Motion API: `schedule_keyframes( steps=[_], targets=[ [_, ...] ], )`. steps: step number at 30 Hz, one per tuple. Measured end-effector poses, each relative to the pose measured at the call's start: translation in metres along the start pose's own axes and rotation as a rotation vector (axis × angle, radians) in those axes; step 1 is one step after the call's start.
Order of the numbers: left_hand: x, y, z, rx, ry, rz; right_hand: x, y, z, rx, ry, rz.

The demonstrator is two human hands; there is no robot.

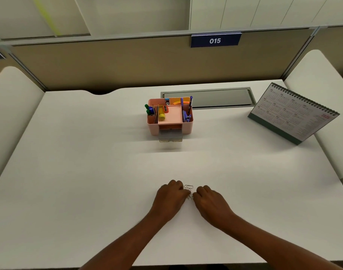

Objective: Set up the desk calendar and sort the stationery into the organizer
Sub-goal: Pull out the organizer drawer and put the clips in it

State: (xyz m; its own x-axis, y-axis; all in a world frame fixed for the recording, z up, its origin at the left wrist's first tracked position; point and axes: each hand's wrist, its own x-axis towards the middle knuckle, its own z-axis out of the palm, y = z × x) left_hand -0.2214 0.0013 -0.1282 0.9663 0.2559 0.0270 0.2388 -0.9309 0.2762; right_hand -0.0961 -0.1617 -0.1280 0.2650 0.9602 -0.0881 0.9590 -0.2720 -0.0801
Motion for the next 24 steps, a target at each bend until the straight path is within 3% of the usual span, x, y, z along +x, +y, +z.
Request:
schedule_keyframes(
  steps=[7,13,17,24],
  targets=[
    [0.016,-0.006,-0.002,0.095,-0.063,0.070,0.007,0.001,-0.006,-0.052,-0.045,-0.024],
    [0.018,-0.010,-0.013,-0.106,-0.093,-0.033,0.005,0.001,-0.009,-0.069,-0.086,-0.052],
    [0.025,-0.014,-0.039,-0.248,0.010,-0.166,0.006,0.001,-0.012,-0.079,-0.121,-0.052],
    [0.091,-0.041,-0.099,-0.231,0.288,-0.389,0.012,-0.006,-0.015,-0.172,-0.181,-0.090]
  ],
)
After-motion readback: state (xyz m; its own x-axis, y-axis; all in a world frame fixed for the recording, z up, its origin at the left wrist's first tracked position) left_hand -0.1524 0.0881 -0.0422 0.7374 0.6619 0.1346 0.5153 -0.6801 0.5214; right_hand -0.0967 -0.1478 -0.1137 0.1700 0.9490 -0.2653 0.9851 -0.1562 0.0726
